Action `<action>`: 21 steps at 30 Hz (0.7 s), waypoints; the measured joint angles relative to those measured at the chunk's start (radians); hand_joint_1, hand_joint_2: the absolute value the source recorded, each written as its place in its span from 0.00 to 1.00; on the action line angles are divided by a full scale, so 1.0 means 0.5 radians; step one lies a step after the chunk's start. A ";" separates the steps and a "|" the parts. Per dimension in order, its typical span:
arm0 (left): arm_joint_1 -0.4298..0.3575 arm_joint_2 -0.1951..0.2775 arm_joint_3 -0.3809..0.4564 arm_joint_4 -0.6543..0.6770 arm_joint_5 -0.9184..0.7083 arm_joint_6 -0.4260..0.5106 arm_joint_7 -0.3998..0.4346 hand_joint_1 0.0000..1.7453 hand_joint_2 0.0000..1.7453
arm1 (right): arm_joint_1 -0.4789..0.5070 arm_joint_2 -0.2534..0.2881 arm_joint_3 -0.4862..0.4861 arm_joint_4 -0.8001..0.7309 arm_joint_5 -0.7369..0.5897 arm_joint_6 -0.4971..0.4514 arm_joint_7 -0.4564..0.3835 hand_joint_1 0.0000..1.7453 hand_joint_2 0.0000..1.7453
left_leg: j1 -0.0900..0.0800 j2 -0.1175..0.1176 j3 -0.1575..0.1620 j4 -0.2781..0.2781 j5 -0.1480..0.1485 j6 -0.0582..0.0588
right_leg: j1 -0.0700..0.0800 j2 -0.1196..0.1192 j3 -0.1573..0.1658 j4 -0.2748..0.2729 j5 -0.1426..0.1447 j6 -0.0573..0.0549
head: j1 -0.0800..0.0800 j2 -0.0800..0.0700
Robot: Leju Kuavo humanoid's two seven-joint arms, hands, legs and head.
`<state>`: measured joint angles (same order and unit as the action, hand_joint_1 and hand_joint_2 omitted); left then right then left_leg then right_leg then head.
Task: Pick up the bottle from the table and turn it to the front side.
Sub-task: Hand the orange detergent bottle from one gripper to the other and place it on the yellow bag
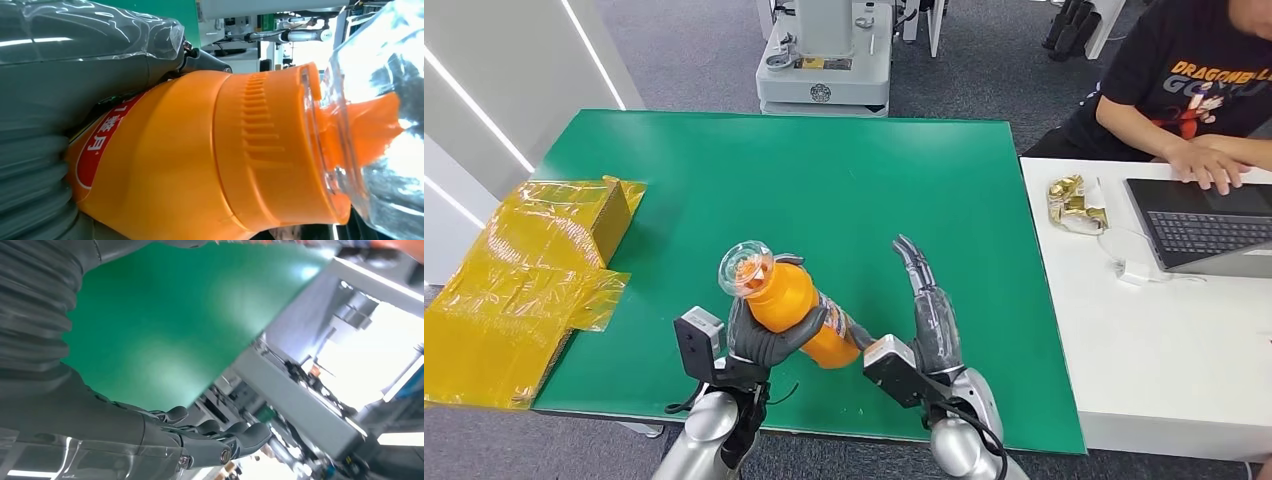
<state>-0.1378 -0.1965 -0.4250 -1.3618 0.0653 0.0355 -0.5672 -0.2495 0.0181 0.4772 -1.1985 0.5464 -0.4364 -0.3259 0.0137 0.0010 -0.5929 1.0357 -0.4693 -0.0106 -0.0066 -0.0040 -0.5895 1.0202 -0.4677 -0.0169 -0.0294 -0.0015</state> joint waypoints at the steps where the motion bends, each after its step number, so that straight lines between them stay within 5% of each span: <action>1: 0.000 0.000 0.000 0.000 -0.005 0.007 0.002 1.00 1.00 | 0.009 0.000 -0.009 -0.018 -0.013 -0.029 -0.029 0.00 1.00 | 0.000 0.000 0.000 0.000 0.000 0.000 | 0.000 0.000 0.000 0.000 0.000 0.000 | 0.000 0.000; 12: -0.001 0.049 0.081 -0.073 -0.218 0.213 -0.007 1.00 1.00 | 0.198 -0.001 -0.061 -0.388 -0.239 -0.315 -0.373 0.00 1.00 | 0.000 0.000 0.000 -0.001 0.000 0.000 | 0.000 0.000 0.000 0.000 0.000 0.000 | 0.000 0.000; 21: -0.003 0.235 0.259 -0.151 -0.627 0.354 0.068 1.00 1.00 | 0.402 -0.003 -0.049 -0.789 -0.429 -0.489 -0.646 0.00 1.00 | 0.000 0.001 0.000 -0.003 0.000 0.000 | 0.000 0.001 0.000 0.001 -0.001 0.000 | 0.000 0.000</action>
<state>-0.1393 -0.0787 -0.2956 -1.4371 -0.2483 0.2127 -0.5331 -0.0487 0.0168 0.4526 -1.5933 0.3320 -0.6807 -0.6491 0.0140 0.0014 -0.5928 1.0344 -0.4694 -0.0109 -0.0065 -0.0038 -0.5896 1.0207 -0.4680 -0.0168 -0.0294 -0.0015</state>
